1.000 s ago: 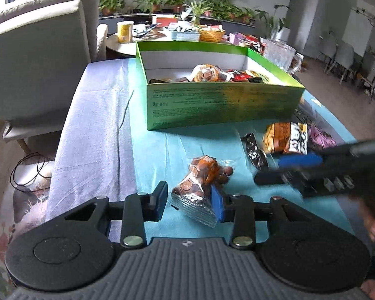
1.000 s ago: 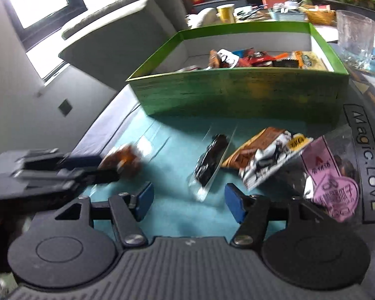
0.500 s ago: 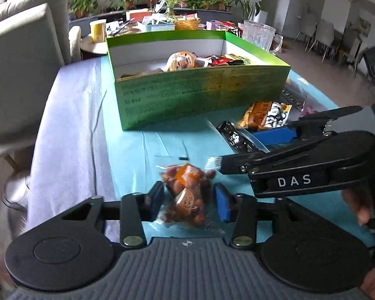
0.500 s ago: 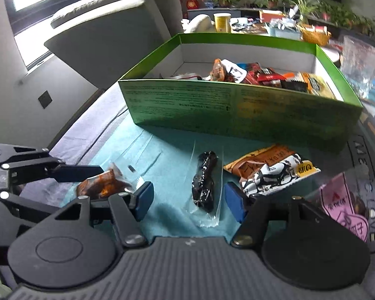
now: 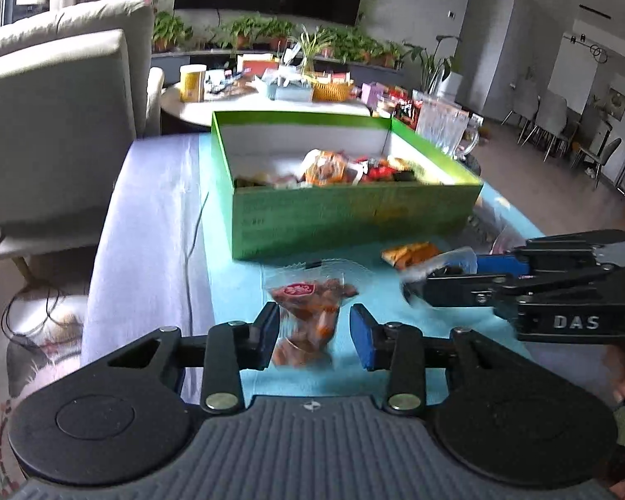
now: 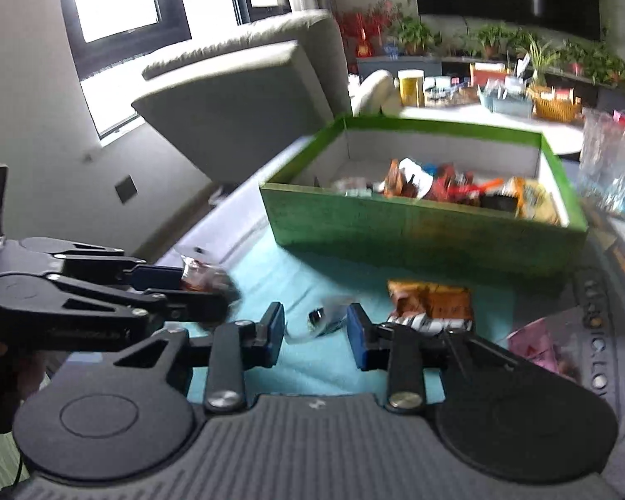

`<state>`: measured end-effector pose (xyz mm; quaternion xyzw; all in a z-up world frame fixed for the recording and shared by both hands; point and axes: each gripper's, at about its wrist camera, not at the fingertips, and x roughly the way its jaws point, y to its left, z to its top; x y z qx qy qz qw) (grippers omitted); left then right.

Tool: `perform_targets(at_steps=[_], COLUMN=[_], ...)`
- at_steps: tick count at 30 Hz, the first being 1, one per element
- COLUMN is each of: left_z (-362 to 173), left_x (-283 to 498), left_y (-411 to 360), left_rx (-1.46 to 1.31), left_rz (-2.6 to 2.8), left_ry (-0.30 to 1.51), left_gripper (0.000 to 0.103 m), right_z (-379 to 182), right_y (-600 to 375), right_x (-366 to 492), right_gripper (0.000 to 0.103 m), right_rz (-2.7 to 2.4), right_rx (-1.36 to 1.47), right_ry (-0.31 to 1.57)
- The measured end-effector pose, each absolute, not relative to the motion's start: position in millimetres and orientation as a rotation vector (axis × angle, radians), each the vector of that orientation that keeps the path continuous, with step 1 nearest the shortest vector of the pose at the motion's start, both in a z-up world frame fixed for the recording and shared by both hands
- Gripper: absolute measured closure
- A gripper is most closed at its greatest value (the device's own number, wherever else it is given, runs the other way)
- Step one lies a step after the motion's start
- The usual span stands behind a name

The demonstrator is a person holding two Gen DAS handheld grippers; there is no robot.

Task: Organize snacks
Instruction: 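Grasp the clear bag of brown candies with left tool while right tool grasps the clear packet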

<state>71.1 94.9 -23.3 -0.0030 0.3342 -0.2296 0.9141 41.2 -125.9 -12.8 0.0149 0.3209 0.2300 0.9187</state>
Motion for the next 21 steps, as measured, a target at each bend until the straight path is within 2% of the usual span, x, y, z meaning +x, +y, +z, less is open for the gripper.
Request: perform_targets(at_steps=[2,3,4,10,12,13,21], left_z=[-19,-16,-14,-27,-34,-37,-46], left_x=[72,73,74,81,85,89,114], left_y=[93,92,90,80,81,82,85], left_rx=[-0.006,-0.006,-0.003,0.048,0.048,0.047,0.009], left_rz=[-0.475,-0.477,-0.478,-0.421,-0.375,-0.348,-0.297], left_ry=[0.672,0.667,0.663,0.734,0.759,0.776,0.816], left_gripper=[0.068,0.068,0.068,0.067,0.056,0.054,0.053], right_z=[-8,-7,-5,-16,-25,-28,-39], right_y=[-133,-135,-138,-150,-151,-151,-138], right_x=[41,41,42,51,56,58,81], right_gripper=[0.076,0.083,0.083,0.079,0.079,0.079,0.079], right_rz=[0.474,0.474,0.47,0.477,0.498,0.498,0.484], right_rx=[0.048,0.053,0.061,0.114,0.133,0.138,0.116], right_ry=[0.645,0.64,0.632,0.655,0.679,0.691,0.705])
